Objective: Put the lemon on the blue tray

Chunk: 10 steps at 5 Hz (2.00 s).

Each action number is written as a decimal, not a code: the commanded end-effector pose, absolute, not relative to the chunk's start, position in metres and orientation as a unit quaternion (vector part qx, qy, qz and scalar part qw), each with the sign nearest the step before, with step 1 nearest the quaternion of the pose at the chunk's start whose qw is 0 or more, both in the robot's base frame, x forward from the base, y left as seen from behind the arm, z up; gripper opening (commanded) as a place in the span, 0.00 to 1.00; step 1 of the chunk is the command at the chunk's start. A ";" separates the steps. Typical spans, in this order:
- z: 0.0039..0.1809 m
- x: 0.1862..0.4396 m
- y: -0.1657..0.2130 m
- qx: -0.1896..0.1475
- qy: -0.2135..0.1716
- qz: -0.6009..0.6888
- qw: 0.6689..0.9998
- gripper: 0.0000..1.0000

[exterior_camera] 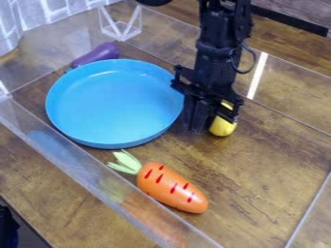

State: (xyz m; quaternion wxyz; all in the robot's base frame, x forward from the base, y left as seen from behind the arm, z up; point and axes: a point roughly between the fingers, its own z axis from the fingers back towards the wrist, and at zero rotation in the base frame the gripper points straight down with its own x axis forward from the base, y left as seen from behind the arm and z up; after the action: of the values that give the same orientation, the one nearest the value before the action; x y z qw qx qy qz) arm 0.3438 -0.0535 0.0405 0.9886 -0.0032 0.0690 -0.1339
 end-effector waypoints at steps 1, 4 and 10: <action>0.063 0.360 -0.048 -0.008 0.031 -0.137 0.990 0.00; 0.065 0.351 -0.057 -0.008 0.038 -0.223 0.974 0.00; 0.077 0.341 -0.069 0.017 -0.001 -0.204 0.979 0.00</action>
State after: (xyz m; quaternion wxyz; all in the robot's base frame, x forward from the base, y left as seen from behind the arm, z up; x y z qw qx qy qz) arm 0.3363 -0.0697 0.0520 0.9780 0.0167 0.0372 -0.2047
